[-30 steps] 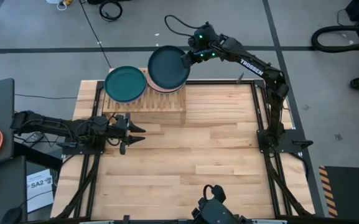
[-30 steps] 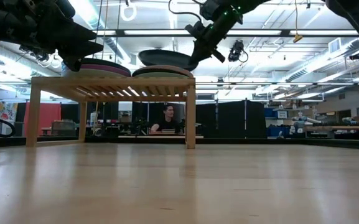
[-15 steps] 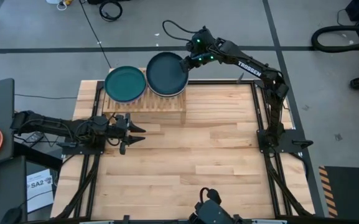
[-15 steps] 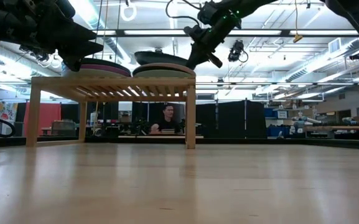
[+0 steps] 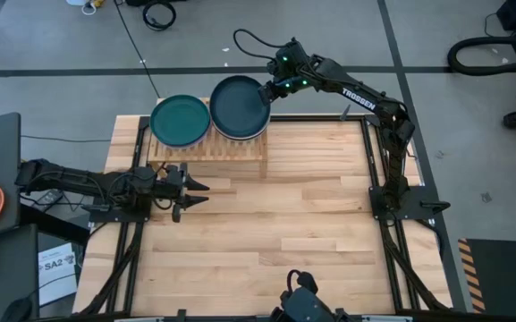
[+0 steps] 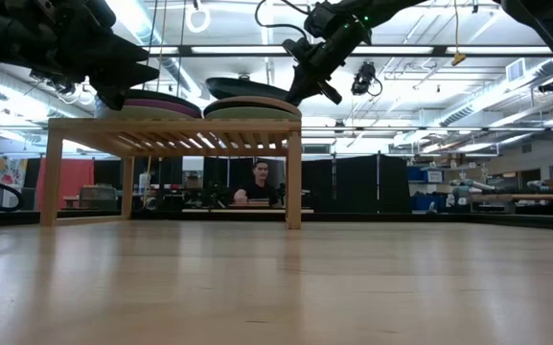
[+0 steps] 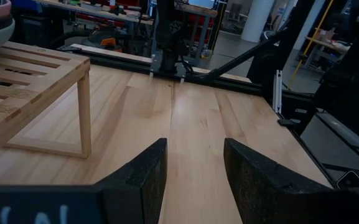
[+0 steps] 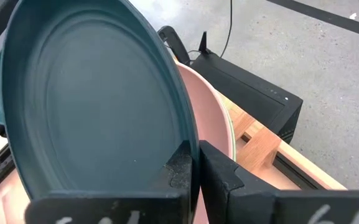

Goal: Place and stack plates onto a shelf
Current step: Stack the dark blue plate on the top of the light pink plate on the shelf, then return to Home Position

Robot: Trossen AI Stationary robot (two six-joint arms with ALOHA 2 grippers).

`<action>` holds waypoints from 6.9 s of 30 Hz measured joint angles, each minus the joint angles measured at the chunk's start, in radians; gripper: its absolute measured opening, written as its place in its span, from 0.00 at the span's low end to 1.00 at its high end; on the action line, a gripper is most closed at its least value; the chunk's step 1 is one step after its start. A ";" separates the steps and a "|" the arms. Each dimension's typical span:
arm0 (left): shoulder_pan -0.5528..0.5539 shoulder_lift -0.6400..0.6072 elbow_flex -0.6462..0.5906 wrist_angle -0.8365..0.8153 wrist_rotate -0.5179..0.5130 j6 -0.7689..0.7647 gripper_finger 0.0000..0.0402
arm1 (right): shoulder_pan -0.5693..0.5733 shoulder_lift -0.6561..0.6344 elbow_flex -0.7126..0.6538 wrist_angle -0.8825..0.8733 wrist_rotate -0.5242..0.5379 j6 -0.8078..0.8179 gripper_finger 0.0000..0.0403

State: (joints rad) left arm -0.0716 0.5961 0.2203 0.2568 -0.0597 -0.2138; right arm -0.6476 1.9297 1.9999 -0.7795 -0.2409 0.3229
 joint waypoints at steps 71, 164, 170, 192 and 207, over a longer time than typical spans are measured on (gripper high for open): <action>0.000 -0.001 -0.001 0.028 0.000 0.215 0.41 | 0.084 -0.272 0.002 -0.260 -0.117 -0.323 0.49; 0.001 -0.278 0.000 -0.185 -0.029 0.271 0.41 | 0.437 -1.925 -1.994 0.827 0.102 -0.176 0.49; 0.001 -0.278 0.000 -0.175 -0.078 0.276 0.41 | 0.437 -1.925 -1.994 0.829 0.094 -0.142 0.49; 0.001 -0.555 0.000 -0.378 -0.074 0.303 0.41 | 0.437 -1.925 -1.994 0.830 0.091 -0.142 0.49; 0.001 -0.592 0.000 -0.465 -0.074 0.283 0.41 | 0.437 -1.925 -1.994 0.830 0.091 -0.142 0.49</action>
State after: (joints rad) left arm -0.0708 0.0040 0.2207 -0.2085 -0.1337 0.0693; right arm -0.2104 0.0044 0.0063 0.0505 -0.1501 0.1810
